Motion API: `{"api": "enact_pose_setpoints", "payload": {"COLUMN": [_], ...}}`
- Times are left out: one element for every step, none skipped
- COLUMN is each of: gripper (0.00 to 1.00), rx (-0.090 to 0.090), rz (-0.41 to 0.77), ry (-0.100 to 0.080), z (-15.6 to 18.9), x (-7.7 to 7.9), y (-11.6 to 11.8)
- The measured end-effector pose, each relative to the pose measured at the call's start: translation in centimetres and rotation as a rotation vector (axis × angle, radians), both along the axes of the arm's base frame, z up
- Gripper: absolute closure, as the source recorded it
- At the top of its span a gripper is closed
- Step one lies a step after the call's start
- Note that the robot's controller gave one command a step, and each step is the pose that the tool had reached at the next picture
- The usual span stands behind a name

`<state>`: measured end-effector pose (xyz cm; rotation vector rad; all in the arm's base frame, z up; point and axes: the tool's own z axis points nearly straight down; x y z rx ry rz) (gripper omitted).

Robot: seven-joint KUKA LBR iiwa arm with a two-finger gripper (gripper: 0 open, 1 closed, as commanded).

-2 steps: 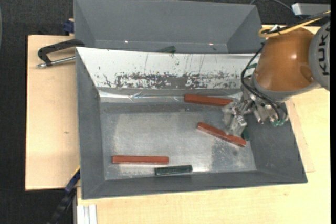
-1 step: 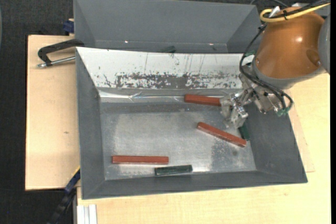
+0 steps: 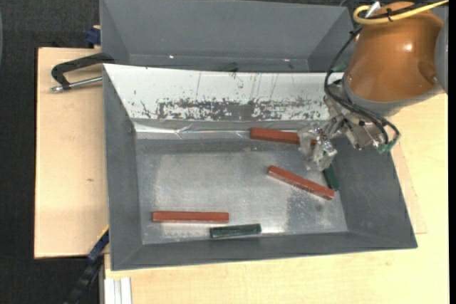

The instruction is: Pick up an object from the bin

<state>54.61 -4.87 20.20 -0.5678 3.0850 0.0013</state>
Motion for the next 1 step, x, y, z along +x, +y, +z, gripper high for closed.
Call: {"api": "enact_pose_setpoints", "payload": {"gripper": [0.0], "rx": [0.0], "rz": [0.16], "ry": [0.006], "z": [-13.49], "x": [3.39], "y": [0.04]}}
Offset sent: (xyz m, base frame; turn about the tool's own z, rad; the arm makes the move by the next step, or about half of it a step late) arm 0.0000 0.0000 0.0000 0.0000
